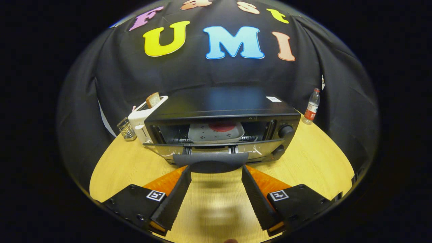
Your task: Open the toaster oven, put the food inside, and close the toaster oven door.
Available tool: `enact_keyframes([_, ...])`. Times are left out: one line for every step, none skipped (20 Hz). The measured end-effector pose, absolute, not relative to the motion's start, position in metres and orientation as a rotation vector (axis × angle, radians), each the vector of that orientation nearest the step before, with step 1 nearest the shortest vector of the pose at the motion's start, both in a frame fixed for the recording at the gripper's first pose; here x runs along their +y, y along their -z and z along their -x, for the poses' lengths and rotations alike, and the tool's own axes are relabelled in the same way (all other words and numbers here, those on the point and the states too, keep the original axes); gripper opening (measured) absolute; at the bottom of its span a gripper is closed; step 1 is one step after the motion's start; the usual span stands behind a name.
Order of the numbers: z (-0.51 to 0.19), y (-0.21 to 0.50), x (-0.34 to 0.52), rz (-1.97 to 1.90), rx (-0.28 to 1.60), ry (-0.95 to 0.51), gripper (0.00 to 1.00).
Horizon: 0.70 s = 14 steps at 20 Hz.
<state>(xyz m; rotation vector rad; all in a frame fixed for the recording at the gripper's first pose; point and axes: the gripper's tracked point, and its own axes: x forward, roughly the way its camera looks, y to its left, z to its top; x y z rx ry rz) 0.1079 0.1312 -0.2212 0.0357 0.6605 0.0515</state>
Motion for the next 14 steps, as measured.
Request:
enact_keyframes([-0.108, 0.218, 0.128, -0.040, 0.642, -0.061, 0.96])
enact_keyframes([-0.107, 0.213, 0.126, -0.038, 0.620, -0.069, 0.96])
enact_keyframes([-0.105, 0.205, 0.125, -0.031, 0.593, -0.075, 0.96])
enact_keyframes([-0.104, 0.194, 0.122, -0.020, 0.563, -0.081, 0.96])
enact_keyframes([-0.103, 0.187, 0.122, -0.009, 0.532, -0.086, 0.96])
enact_keyframes([-0.101, 0.178, 0.120, 0.001, 0.500, -0.089, 0.96])
enact_keyframes([-0.096, 0.168, 0.119, 0.006, 0.474, -0.096, 0.96])
enact_keyframes([-0.091, 0.159, 0.118, 0.007, 0.450, -0.102, 0.96])
enact_keyframes([-0.085, 0.150, 0.114, 0.008, 0.431, -0.102, 0.96])
enact_keyframes([-0.078, 0.142, 0.110, 0.006, 0.411, -0.101, 0.96])
enact_keyframes([-0.067, 0.132, 0.105, 0.004, 0.391, -0.098, 0.96])
enact_keyframes([-0.058, 0.124, 0.098, 0.007, 0.372, -0.093, 0.96])
enact_keyframes([-0.050, 0.116, 0.091, 0.013, 0.356, -0.088, 0.96])
enact_keyframes([-0.042, 0.107, 0.084, 0.022, 0.336, -0.085, 0.96])
